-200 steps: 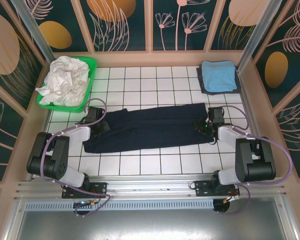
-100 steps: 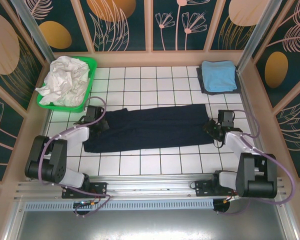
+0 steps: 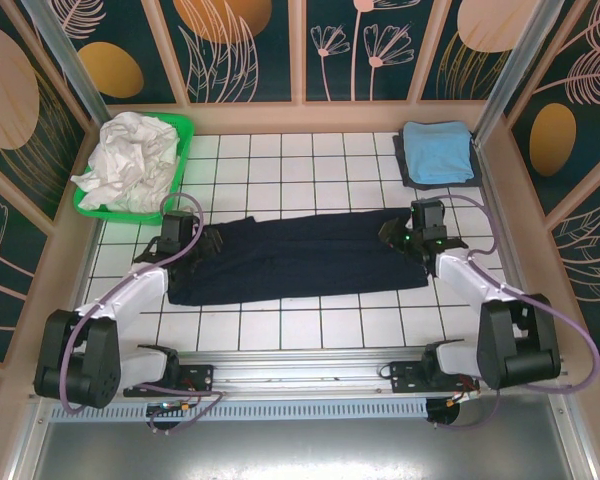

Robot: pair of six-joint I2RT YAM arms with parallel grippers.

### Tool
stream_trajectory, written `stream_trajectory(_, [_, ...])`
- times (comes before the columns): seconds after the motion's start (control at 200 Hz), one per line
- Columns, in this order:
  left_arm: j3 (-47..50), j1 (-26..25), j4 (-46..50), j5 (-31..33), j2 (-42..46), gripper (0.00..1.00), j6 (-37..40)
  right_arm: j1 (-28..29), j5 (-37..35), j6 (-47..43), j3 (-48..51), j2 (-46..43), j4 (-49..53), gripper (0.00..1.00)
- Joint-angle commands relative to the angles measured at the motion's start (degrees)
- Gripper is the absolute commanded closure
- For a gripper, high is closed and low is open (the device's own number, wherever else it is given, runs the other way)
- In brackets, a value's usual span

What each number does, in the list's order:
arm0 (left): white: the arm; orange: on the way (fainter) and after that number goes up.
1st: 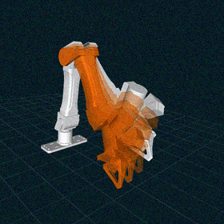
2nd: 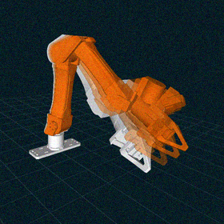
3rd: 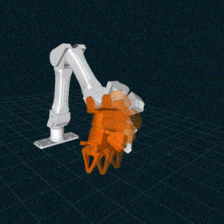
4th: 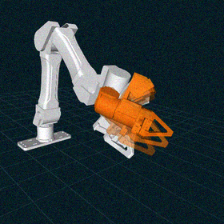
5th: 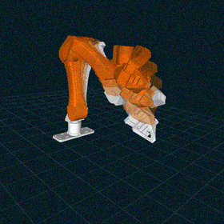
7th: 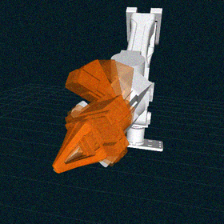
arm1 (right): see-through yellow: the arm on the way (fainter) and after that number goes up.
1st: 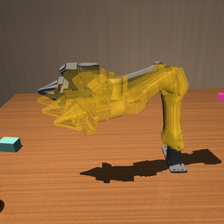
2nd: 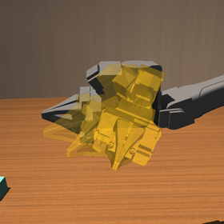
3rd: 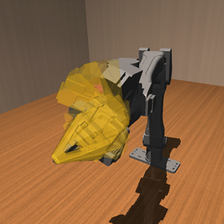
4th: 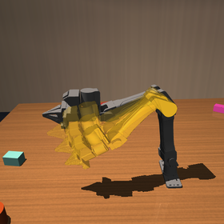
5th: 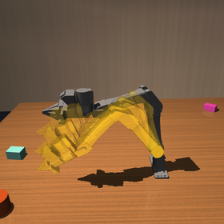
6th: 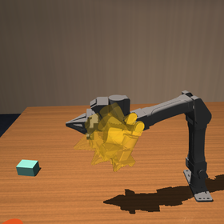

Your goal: Fold and stack the t-shirts

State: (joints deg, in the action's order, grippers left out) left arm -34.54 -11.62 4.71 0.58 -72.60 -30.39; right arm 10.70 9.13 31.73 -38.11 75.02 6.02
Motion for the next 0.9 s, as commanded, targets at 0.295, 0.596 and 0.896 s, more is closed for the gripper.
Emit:
stream_trajectory(0.295, [-24.9,0.2,10.6,6.0,-28.2,0.50,6.3,0.5,1.7,0.6,4.1,1.5,-6.5,0.65])
stream_trajectory(0.596, [-24.1,0.2,14.5,13.5,-27.4,0.46,6.1,0.4,1.0,-0.2,2.9,2.6,-5.9,0.65])
stream_trajectory(0.896, [-23.6,0.2,16.4,22.7,-26.8,0.40,5.1,0.5,0.9,0.1,2.9,3.0,-5.6,0.65])
